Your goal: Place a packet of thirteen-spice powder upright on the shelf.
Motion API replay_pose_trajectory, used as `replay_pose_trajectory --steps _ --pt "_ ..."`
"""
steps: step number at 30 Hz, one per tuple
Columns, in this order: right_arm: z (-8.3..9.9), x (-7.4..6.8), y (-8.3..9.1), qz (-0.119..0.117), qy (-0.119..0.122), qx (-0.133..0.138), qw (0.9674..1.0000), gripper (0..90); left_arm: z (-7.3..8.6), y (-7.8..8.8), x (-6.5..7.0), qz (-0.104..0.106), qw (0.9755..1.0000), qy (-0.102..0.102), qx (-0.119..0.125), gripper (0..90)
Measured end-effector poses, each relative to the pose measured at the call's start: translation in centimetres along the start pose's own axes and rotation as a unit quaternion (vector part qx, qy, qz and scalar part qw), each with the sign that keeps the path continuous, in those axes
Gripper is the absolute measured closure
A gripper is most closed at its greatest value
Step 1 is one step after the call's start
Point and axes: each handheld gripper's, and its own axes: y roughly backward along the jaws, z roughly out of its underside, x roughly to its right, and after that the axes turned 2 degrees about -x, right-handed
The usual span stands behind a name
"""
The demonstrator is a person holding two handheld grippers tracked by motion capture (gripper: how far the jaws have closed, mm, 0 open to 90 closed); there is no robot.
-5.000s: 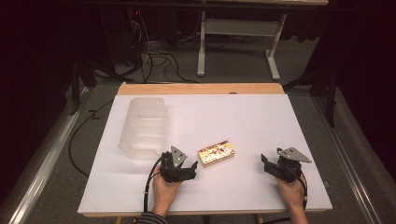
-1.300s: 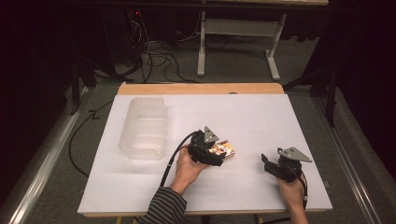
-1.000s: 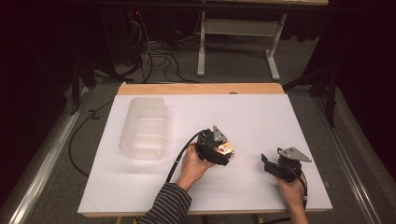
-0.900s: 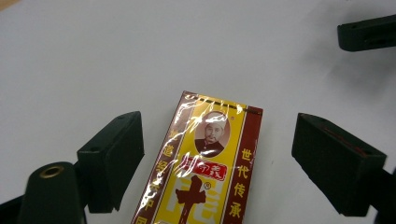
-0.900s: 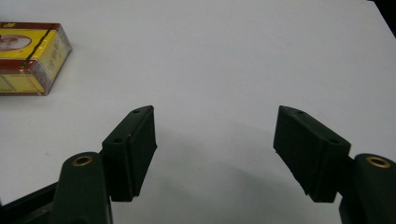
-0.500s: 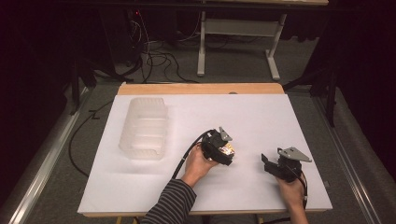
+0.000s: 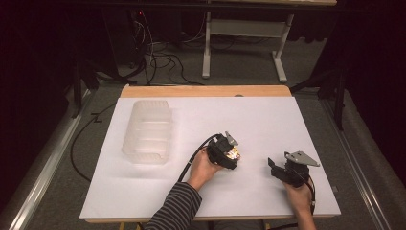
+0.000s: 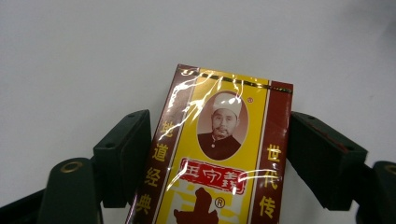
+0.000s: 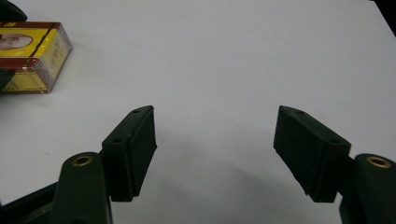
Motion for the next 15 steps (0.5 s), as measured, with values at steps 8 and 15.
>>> replay_pose_trajectory --steps 8,15 --pt "0.00 0.00 -0.02 0.000 0.001 0.000 1.0000 30.2 0.05 0.21 -0.27 -0.001 1.0000 0.001 -0.004 30.7" --pt "0.00 -0.01 -0.02 0.000 0.001 0.000 1.0000 30.1 0.06 0.39 -0.40 -0.001 1.0000 0.007 -0.005 32.0"
